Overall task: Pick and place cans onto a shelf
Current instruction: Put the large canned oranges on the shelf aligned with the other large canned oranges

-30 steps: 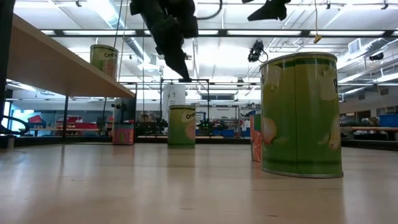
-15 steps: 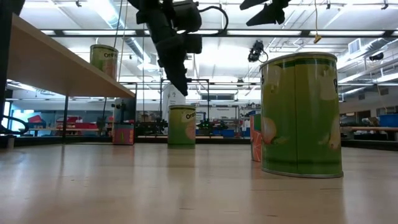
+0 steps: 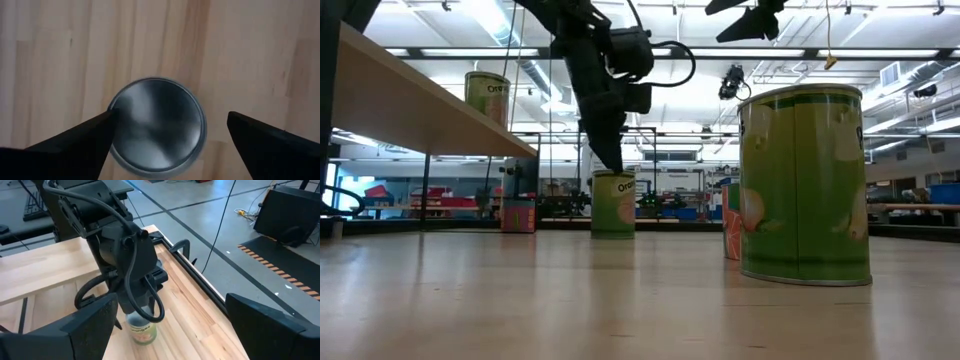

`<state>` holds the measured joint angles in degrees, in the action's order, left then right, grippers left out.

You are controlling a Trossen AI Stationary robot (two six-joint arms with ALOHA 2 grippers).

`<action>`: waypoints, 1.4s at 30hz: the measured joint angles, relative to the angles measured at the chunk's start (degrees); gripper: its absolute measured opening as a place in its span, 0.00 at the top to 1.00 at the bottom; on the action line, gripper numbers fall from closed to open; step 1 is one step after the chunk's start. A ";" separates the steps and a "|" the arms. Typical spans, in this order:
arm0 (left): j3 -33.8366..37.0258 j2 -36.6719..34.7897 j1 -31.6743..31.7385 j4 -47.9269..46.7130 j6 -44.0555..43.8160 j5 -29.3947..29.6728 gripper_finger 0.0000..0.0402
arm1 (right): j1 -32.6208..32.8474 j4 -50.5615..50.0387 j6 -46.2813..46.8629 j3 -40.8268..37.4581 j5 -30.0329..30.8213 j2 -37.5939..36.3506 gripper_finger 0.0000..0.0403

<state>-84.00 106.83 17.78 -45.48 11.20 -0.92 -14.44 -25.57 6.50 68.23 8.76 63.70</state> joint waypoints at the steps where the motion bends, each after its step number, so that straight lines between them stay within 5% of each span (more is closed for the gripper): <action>1: -0.02 -0.27 0.02 -0.35 -0.04 0.20 0.03 | 0.00 0.01 0.00 0.00 0.01 0.00 0.06; 29: -1.10 4.82 1.25 0.72 1.47 2.49 0.08 | -0.39 -0.25 0.97 0.00 0.13 0.00 0.06; 33: -1.12 4.26 0.94 -2.65 1.46 3.15 0.22 | -0.39 -0.19 -0.48 0.00 0.18 0.00 0.06; 42: -11.76 -4.52 0.57 -20.58 0.83 2.18 0.23 | -1.67 0.01 -1.12 0.00 0.60 0.00 0.06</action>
<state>-95.76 102.31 18.35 -66.07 12.04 1.26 -16.11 -25.56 5.39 68.23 9.37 63.70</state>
